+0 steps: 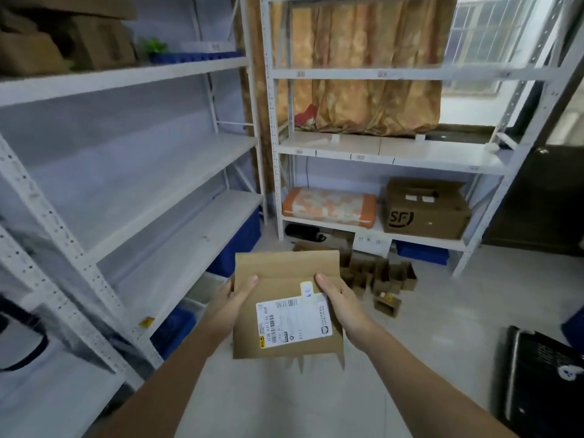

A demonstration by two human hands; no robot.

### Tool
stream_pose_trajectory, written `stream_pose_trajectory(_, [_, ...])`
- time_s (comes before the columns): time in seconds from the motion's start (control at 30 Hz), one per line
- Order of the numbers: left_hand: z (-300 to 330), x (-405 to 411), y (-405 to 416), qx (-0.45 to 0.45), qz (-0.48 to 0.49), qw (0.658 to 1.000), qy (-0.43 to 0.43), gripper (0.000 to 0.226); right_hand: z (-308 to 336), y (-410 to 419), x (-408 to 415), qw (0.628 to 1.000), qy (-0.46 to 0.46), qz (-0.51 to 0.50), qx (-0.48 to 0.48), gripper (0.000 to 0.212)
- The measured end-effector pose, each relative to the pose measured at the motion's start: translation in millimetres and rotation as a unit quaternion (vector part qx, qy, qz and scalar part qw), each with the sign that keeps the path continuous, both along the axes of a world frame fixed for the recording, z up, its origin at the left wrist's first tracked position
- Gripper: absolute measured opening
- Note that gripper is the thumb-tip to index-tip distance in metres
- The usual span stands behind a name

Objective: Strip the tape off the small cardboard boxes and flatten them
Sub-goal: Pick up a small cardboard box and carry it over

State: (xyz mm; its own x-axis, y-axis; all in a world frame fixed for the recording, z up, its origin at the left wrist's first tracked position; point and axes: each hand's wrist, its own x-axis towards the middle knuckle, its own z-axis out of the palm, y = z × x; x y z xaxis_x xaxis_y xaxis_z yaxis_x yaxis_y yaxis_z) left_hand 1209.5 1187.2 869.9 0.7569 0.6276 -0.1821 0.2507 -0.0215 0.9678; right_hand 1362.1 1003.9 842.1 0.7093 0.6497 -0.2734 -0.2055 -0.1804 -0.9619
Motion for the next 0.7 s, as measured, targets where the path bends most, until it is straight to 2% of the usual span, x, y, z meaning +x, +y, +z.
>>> stream_pose_trajectory(0.07, [-6.6,31.3,28.1,-0.024,0.012,1.000,-0.002,0.028,-9.8,31.8,32.1,1.000,0.018,0.003,0.002,0.063])
stream_pose_trajectory(0.17, [-14.2,70.5,69.2,-0.047,0.018,0.999,-0.009,0.039,-10.3,76.0,73.5,1.000,0.013,0.011,-0.003,0.051])
stream_pose_trajectory(0.27, [-11.8,109.0,113.3,-0.060,0.012,0.998,-0.020,0.070,-4.5,121.2,113.0,1.000,0.006,-0.006,-0.015,0.046])
stream_pose_trajectory(0.3, [-10.8,122.7,128.5,-0.061,0.007,0.998,-0.017,0.072,-4.2,136.9,126.5,1.000,0.001,-0.010,-0.013,0.046])
stream_pose_trajectory(0.43, [-8.7,178.3,195.4,-0.061,0.015,0.998,-0.006,0.038,-4.5,203.7,178.7,1.000,-0.011,-0.019,-0.012,0.044])
stream_pose_trajectory(0.6, [-11.4,251.2,287.2,-0.068,-0.019,0.997,-0.006,0.057,-7.1,287.6,244.7,0.999,-0.006,-0.043,0.002,0.060])
stream_pose_trajectory(0.7, [-11.1,300.1,337.9,-0.053,-0.046,0.998,0.008,0.040,-5.6,326.3,280.2,0.997,-0.005,-0.071,0.006,0.062])
